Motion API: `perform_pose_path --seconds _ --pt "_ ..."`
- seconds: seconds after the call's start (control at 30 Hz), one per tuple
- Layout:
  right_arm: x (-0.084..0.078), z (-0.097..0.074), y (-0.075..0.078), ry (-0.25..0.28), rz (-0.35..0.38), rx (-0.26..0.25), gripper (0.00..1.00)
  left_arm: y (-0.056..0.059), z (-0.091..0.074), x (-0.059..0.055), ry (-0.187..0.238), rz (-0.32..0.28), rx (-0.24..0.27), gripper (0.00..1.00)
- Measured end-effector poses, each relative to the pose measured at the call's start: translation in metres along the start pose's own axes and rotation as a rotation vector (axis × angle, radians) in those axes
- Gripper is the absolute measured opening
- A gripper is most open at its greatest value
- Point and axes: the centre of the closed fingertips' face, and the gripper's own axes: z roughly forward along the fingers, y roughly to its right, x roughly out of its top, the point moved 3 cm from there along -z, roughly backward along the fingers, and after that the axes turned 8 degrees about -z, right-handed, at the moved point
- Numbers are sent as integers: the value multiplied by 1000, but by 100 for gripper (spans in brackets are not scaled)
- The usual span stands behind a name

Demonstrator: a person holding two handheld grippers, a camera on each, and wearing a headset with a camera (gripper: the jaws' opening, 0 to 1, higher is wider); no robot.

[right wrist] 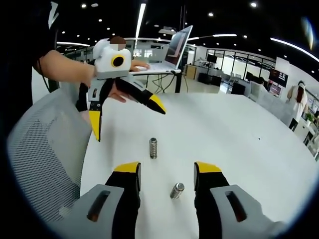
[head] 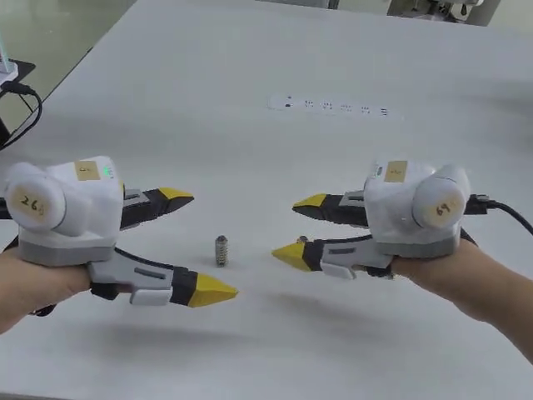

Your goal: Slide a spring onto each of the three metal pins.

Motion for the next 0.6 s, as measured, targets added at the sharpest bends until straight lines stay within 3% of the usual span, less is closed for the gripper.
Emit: perform_pose_path --seconds 0.23,0.6 --pt "-19 -28 1 16 63 -52 55 0 2 1 5 -9 -1 88" --pt "-35 -64 9 38 116 -122 71 -1 1 0 2 -12 4 90"
